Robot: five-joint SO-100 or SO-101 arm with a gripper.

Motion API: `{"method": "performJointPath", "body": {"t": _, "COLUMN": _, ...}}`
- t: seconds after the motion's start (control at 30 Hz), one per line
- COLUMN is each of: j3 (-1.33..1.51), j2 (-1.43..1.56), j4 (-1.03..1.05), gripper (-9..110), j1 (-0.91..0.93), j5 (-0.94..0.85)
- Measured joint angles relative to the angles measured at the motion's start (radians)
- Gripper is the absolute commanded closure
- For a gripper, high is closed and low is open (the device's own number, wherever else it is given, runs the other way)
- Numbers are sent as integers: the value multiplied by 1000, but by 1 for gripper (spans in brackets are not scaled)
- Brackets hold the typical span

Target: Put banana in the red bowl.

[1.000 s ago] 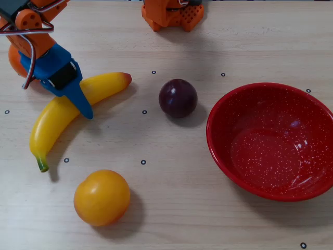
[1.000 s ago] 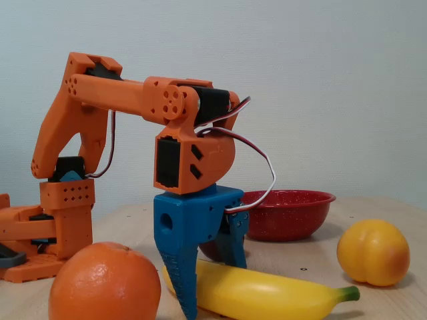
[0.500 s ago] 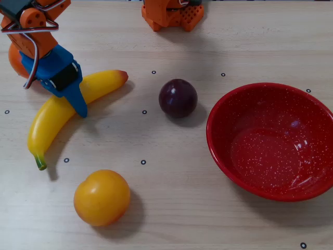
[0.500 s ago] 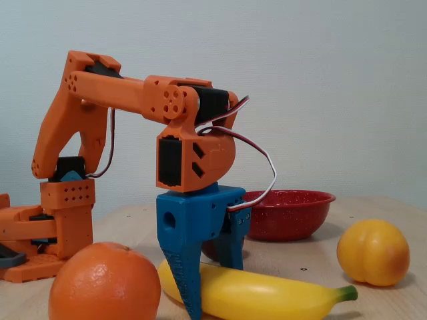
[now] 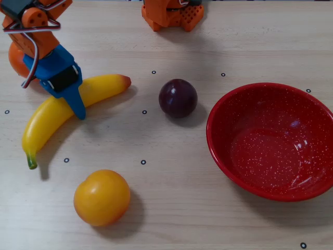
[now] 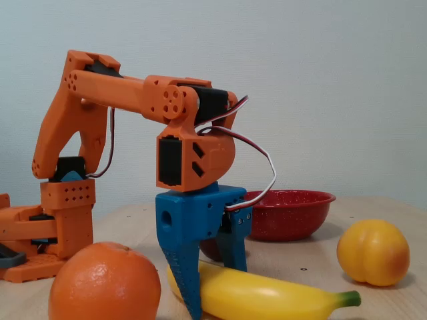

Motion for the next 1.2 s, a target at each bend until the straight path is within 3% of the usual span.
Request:
{"method": "performJointPath", "body": {"t": 0.83, "j3": 6, "j2": 178, "j4": 132, "gripper": 102, "j1": -63, "j5": 64}}
{"method": "performJointPath", "body": {"t": 1.2, "j3": 6, "j2": 388, "j4": 215, "gripper": 102, "j1": -63, "j5": 86}}
